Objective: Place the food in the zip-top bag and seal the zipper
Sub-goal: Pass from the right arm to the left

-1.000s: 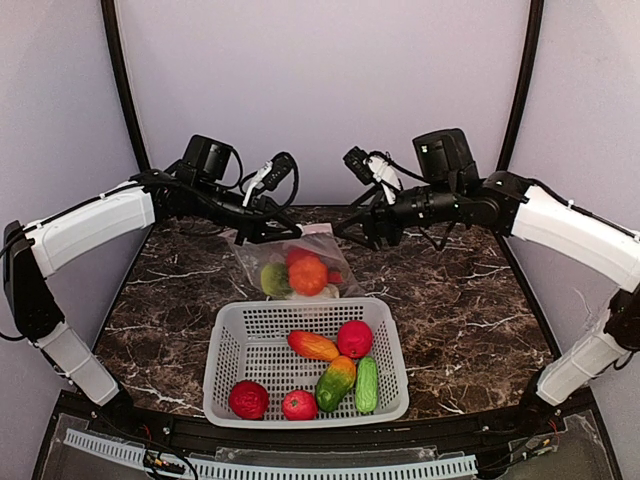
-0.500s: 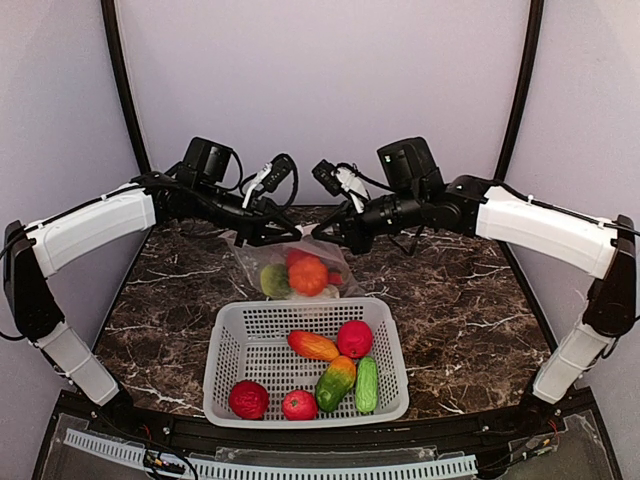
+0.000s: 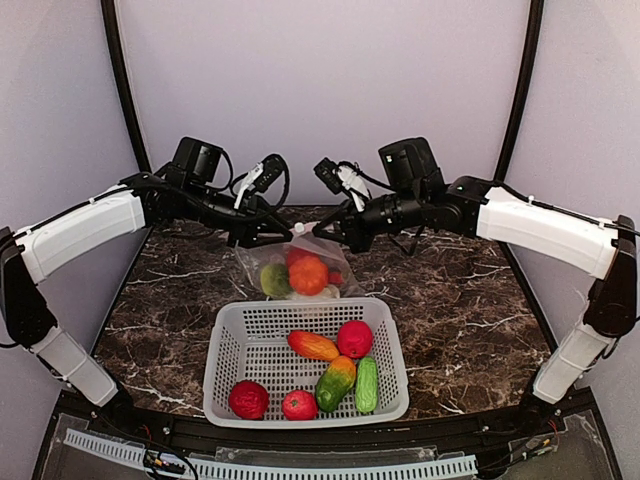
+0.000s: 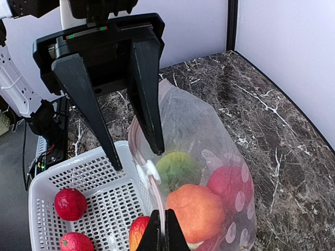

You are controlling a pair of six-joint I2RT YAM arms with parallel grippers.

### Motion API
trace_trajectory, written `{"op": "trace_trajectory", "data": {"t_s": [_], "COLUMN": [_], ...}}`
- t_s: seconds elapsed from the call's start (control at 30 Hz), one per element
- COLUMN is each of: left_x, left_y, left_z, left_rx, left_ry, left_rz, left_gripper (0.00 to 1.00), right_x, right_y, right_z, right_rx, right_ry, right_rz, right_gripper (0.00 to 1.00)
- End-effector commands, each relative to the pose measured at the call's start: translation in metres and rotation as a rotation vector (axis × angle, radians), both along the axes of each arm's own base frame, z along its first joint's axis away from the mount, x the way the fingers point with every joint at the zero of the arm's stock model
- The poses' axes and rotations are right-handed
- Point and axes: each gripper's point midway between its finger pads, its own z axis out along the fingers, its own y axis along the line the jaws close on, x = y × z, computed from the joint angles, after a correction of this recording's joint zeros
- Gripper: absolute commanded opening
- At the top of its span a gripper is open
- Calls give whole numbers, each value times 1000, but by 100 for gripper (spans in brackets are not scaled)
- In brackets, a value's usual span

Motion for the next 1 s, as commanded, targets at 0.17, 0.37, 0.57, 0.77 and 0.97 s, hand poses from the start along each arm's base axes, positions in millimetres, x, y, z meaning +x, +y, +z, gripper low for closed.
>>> {"op": "trace_trajectory", "data": {"t_s": [0.17, 0.37, 0.57, 0.77, 0.97], "left_x": [-5, -7, -9, -9, -8], "left_y": [2, 1, 1, 1, 1], "left_z": [5, 6, 5, 5, 4], "left_rx": [-31, -43, -48, -47, -49], "left_ry": [11, 21, 27, 25, 26], "left_rz": [-12, -25, -33, -32, -33], "left_gripper": [2, 1, 1, 1, 1], "right_x": [-8, -11, -9, -10, -12], "right_y": [4, 13, 24, 32, 34], "right_z": [21, 24, 27, 26, 22], "right_rx": [61, 70, 87, 93, 89], "right_ry": [-19, -2, 10, 27, 43], "right_rz": [44, 91, 117, 146, 164], "right_gripper": [5, 36, 40, 31, 23]}}
